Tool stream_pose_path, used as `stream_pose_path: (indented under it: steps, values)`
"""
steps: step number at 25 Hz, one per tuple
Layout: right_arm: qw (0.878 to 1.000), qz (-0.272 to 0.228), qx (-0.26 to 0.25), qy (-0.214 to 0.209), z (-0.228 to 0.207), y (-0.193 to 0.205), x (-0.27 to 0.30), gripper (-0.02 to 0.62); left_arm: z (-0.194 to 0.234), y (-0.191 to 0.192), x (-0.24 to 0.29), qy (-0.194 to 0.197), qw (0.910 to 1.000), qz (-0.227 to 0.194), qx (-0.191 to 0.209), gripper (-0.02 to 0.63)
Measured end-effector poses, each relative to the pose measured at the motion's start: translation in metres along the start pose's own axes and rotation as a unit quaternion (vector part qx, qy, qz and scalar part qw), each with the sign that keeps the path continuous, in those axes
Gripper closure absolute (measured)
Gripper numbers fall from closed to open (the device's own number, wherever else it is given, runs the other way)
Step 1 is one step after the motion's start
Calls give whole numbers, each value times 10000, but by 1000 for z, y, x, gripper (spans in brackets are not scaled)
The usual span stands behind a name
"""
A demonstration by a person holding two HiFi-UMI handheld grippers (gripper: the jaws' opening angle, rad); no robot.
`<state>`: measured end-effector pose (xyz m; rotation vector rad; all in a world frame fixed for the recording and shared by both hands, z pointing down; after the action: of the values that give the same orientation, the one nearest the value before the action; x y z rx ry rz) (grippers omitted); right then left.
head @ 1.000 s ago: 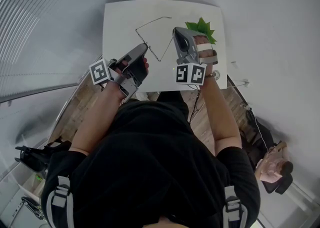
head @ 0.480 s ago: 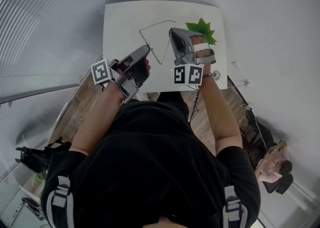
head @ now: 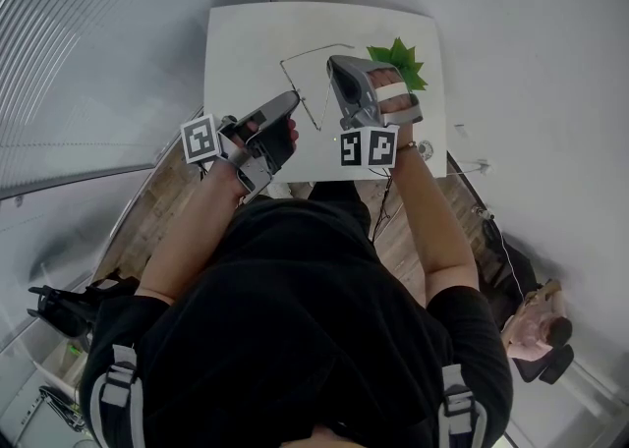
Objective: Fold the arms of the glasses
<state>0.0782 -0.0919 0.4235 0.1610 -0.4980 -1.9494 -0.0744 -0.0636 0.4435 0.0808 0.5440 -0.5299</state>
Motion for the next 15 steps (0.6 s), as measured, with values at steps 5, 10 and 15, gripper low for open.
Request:
stream_pose_path:
  steps: [5,10,15]
  values:
    - [9999,-142,-57,-58,2,-7,4,554,0,-1,0,-2,10000,67,-29,594]
    - [9996,-218,-112,-121,3,-15,9,554,-1,-1,1,13,9999,93,-73,594]
    - [9992,-308,-139,-213,5,-21,12,554,0,-2,0,17,9999,119,-123,594]
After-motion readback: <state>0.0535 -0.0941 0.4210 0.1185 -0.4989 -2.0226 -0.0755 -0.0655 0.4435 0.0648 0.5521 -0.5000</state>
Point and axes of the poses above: the fingertips, and each gripper's own axes: x forward along the fingers, z to its left, y out of its underside, the point moved 8 cm from there along -x, backward along the fingers, and after that the axes turned 11 degrees about y, right-handed, at the moved point
